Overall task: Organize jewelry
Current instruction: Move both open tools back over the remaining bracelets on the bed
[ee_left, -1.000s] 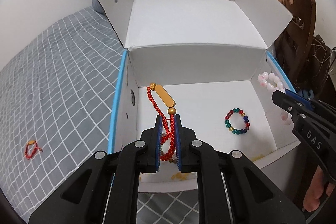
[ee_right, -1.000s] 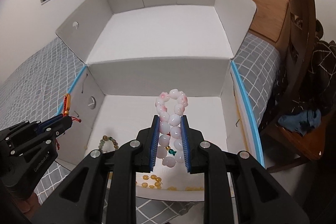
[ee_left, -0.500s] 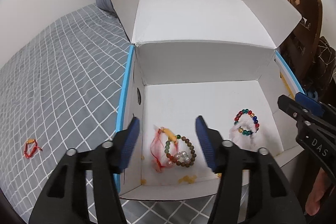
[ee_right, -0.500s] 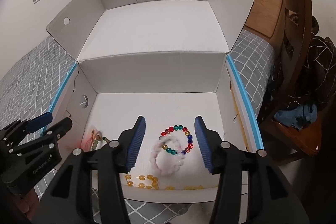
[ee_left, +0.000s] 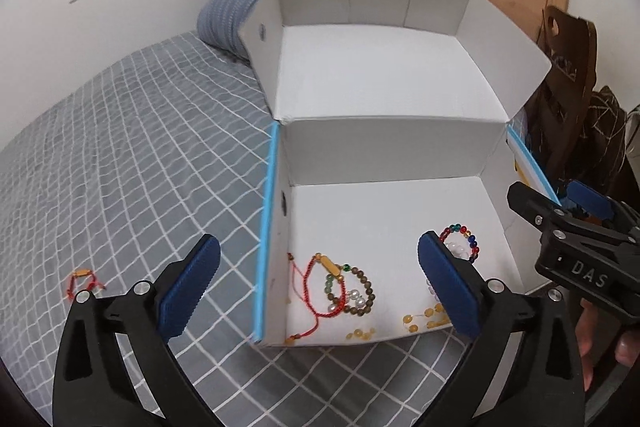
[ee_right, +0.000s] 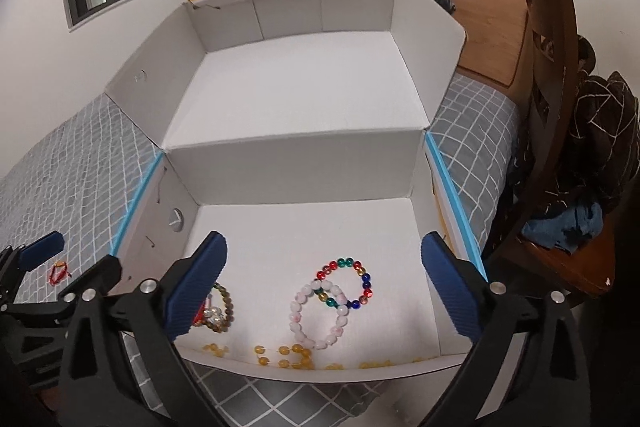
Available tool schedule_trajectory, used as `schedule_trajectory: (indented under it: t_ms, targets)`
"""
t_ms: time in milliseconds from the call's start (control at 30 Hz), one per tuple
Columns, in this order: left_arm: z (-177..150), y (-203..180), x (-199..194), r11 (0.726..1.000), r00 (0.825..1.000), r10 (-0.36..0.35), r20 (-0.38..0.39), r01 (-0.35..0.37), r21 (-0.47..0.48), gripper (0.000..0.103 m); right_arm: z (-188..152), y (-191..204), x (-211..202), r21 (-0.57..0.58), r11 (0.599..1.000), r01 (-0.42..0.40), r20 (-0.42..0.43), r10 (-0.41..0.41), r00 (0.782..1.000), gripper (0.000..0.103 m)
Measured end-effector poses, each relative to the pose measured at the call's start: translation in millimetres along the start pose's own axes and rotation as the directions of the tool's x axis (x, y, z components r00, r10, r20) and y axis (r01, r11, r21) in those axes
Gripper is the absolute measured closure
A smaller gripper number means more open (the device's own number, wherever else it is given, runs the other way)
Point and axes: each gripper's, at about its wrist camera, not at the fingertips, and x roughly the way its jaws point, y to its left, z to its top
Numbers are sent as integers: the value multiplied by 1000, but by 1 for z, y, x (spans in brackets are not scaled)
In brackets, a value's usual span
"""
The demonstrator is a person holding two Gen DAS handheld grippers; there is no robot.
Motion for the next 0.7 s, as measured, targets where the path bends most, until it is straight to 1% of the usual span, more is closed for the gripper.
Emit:
schedule_trajectory:
  t_ms: [100,167,367,567,700]
  targets:
    - [-4,12,-16,1000,1000,9,10,-9,-24,6,0,8,-6,-11,1000,-15,10,15,1000,7]
    - [-7,23,-26,999,999,28,21,-27,-43,6,-1,15,-10,-19,999,-35,14,35,999,7]
    - [-27,64,-55,991,997,68,28,-65,-114,6,-2,47,-20,-61,994,-95,24,97,995,7]
    - [-49,114,-83,970,987,157,25,-149,-191,6,-7,96,-22,-135,976,-169,8,172,985,7]
    - [-64,146,-101,947,973,229,20,-218,-237,6,-11,127,-24,-181,961,-207,-2,210,978,7]
